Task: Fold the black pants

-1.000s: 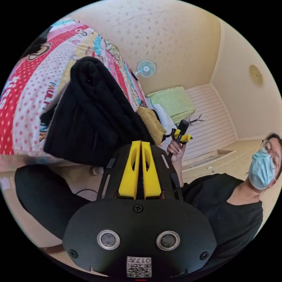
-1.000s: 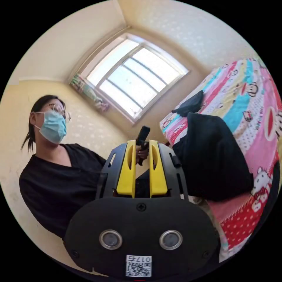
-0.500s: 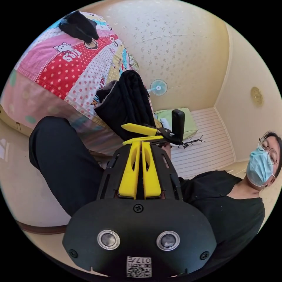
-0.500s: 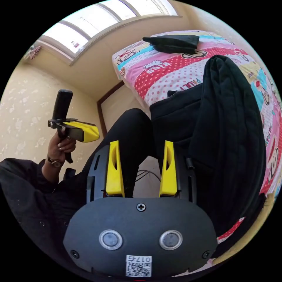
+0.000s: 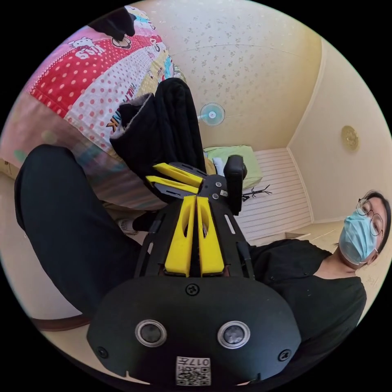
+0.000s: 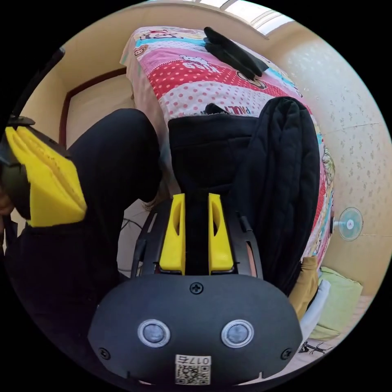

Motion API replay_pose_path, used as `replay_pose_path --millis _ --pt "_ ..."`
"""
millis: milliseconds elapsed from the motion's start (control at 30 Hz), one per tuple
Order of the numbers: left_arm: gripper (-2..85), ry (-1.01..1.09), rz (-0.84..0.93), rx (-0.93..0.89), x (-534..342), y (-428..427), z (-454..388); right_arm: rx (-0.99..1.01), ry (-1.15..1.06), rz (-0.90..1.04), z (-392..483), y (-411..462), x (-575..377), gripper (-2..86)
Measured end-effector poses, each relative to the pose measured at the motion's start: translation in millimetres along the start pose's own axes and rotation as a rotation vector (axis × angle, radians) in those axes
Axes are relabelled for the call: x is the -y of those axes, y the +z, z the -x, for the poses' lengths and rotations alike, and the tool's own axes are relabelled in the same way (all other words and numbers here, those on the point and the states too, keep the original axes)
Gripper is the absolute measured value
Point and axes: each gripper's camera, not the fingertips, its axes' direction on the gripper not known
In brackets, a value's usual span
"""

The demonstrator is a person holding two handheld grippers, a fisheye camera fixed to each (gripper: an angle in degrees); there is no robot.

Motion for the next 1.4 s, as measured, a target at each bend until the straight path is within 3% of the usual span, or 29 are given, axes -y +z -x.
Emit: replay_pose_path --millis 133,233,367,500,633,800,967,1067,1133,1267,1400 --pt "-1.0 -0.044 -0.037 0.000 -6 -22 16 0.046 -0.082 -0.001 -10 -4 -11 5.1" --pt "-1.0 -0.056 -0.053 -0.014 -7 -32 23 0.187 -0.043 -0.051 -32 -21 -29 2.6" --pt "-0.9 -0.043 -0.072 -0.006 -4 -37 25 0.385 0.134 -0.224 -88 -57 -80 1.4" --pt "-0.7 -0.016 -0.100 -0.034 5 -36 25 0.298 0.339 -0.399 -153 -105 -152 1.0" --pt "2.0 -0.018 -0.150 0.111 27 -25 28 0.201 0.520 -0.485 -209 -111 -212 0.9" --pt "10.6 -0.032 -0.297 0.098 56 -11 48 0.429 0.757 -0.568 -275 -80 -286 0.9" --pt "13.6 -0.043 -0.372 -0.118 79 15 62 0.472 0.778 -0.583 -283 -74 -316 0.9" --pt "12.5 -0.065 -0.432 -0.060 81 19 55 0.501 0.781 -0.608 -289 -77 -329 1.0" --pt "12.4 -0.120 -0.395 -0.041 89 32 61 0.504 0.789 -0.620 -292 -78 -336 1.2" --pt "6.8 -0.172 -0.342 -0.233 103 71 82 0.632 0.804 -0.707 -303 -75 -356 1.6" --pt "5.0 -0.101 -0.330 -0.105 106 77 54 0.829 0.720 -0.814 -311 -78 -376 2.3"
